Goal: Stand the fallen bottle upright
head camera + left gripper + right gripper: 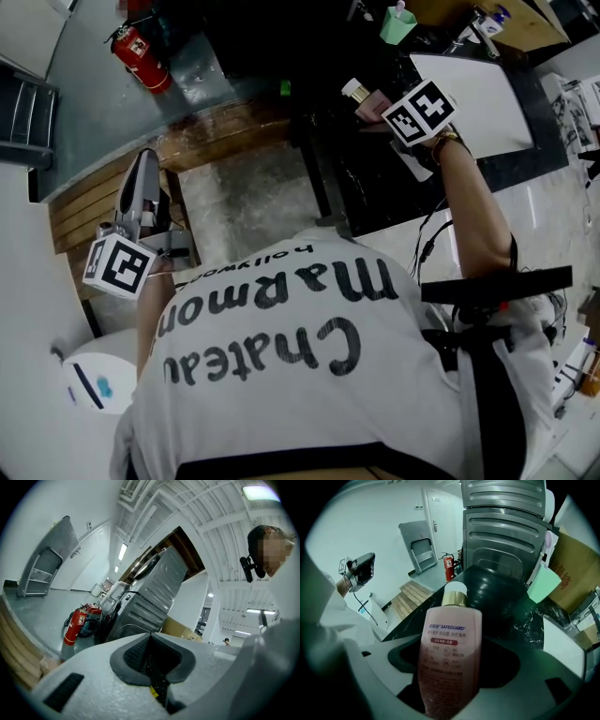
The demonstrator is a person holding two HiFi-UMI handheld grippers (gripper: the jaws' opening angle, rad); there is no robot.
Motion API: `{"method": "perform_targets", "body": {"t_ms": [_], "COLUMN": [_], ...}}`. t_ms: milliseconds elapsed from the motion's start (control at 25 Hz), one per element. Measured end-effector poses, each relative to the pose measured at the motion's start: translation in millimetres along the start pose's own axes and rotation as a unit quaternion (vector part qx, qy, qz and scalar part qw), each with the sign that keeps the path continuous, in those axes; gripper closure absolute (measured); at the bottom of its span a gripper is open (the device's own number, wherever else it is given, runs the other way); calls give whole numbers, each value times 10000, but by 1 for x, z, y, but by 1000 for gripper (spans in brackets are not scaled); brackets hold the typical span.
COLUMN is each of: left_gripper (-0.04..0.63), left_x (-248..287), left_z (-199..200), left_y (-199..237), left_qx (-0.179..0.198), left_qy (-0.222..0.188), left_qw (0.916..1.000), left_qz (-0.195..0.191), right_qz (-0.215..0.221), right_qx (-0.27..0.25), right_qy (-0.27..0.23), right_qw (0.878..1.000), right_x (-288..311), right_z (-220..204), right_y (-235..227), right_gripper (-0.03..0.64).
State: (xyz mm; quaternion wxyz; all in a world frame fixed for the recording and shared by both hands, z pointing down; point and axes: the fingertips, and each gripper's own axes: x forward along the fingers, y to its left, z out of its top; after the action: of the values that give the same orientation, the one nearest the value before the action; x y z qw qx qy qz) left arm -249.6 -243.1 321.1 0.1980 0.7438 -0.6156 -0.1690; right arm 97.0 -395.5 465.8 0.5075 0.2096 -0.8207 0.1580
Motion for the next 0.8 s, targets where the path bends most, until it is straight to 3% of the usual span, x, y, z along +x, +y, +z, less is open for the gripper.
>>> {"method": "perform_targets", "body": {"t_ms": [600,800], "left_gripper": [581,581], "left_x": [-19,-22], "left_z": [17,18], "left_y": [7,4], "left_qx": [-113,-71], "left_qy": [-255,-275], "left_qw": [9996,9996], "left_qz": [106,86], "right_qz": [-189,-263], "right_qx": [92,400], "right_qy": [-61,-386], "right_qw": [9998,9981], "right_x": [-3,-13], "right_z": [2,5], "right_y": [-2,-11], "right_gripper": [298,299]}}
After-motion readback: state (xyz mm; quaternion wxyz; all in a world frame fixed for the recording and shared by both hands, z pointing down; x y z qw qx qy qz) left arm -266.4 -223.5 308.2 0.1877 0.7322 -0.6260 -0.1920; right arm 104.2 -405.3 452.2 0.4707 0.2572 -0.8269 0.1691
